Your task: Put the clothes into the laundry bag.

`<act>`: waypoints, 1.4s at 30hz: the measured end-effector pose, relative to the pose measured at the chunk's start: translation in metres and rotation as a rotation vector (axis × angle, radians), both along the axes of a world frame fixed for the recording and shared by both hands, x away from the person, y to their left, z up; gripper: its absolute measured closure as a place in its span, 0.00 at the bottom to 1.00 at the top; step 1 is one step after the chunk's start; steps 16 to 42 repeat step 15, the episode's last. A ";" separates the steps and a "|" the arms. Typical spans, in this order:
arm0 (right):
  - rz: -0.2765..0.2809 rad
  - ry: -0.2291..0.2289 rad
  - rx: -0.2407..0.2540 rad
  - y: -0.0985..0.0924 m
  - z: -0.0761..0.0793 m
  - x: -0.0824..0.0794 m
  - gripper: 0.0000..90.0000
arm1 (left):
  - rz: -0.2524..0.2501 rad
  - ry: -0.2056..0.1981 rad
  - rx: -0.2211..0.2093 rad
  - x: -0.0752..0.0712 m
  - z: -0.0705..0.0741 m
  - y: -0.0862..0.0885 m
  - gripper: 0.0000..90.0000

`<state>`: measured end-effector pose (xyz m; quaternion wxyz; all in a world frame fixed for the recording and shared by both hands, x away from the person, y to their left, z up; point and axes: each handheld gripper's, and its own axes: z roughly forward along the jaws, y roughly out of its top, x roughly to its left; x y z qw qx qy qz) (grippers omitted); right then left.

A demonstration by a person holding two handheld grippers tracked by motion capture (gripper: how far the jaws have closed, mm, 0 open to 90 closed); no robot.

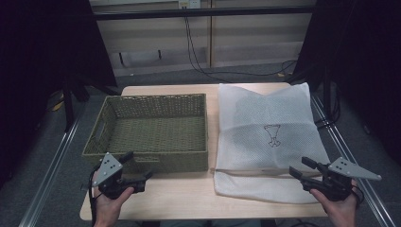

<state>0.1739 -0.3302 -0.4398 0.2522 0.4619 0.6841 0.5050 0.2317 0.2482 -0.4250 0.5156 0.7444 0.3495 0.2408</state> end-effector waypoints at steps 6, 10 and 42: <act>-0.041 -0.042 0.034 -0.001 0.003 -0.010 0.32 | 0.002 0.010 -0.012 -0.009 -0.008 0.011 0.09; -0.053 -0.040 0.045 -0.002 0.002 -0.013 0.29 | 0.019 0.033 -0.008 -0.009 -0.017 0.018 0.08; -0.063 -0.036 0.048 -0.004 0.000 -0.011 0.26 | 0.023 0.040 -0.012 -0.008 -0.019 0.019 0.07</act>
